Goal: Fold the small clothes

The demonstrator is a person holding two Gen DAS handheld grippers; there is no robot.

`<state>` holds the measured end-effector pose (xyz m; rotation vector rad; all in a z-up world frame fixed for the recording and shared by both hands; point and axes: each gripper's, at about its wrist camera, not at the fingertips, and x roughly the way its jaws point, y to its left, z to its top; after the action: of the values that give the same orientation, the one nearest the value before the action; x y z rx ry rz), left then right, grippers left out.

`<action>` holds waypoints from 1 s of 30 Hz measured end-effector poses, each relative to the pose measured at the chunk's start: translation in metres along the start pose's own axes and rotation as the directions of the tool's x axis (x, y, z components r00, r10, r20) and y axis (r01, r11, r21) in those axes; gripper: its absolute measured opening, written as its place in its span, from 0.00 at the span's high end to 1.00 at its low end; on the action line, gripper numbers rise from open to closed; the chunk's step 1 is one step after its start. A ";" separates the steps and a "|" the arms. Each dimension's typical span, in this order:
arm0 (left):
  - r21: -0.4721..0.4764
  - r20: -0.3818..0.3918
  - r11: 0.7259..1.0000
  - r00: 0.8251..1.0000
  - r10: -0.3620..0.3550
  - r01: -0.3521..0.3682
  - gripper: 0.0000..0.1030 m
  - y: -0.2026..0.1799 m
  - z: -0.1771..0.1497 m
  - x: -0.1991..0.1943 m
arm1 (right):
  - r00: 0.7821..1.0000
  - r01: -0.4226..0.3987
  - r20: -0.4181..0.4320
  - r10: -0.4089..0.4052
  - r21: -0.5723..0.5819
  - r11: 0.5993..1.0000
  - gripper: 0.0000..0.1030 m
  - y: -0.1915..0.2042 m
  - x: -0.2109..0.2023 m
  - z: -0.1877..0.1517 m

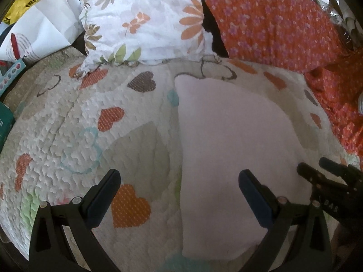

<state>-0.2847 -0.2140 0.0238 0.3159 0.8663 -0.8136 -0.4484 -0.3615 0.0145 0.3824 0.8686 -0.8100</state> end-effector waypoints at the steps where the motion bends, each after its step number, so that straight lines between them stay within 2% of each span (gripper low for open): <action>1: -0.001 -0.006 1.000 1.000 0.001 -0.001 0.00 0.000 0.000 0.001 | 1.000 0.006 0.002 -0.006 -0.008 1.000 0.31 0.001 0.000 0.000; 7: -0.002 -0.029 1.000 1.000 0.008 -0.008 0.00 0.002 -0.002 0.005 | 1.000 0.024 0.000 -0.024 -0.040 0.999 0.31 0.007 0.000 -0.001; 30: -0.011 -0.068 1.000 0.997 -0.026 0.026 0.00 0.004 -0.006 0.010 | 0.999 0.037 -0.005 -0.037 -0.032 0.999 0.30 0.005 0.001 -0.001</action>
<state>-0.2811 -0.2129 0.0119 0.3252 0.9399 -0.8258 -0.4450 -0.3575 0.0131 0.3416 0.8948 -0.8286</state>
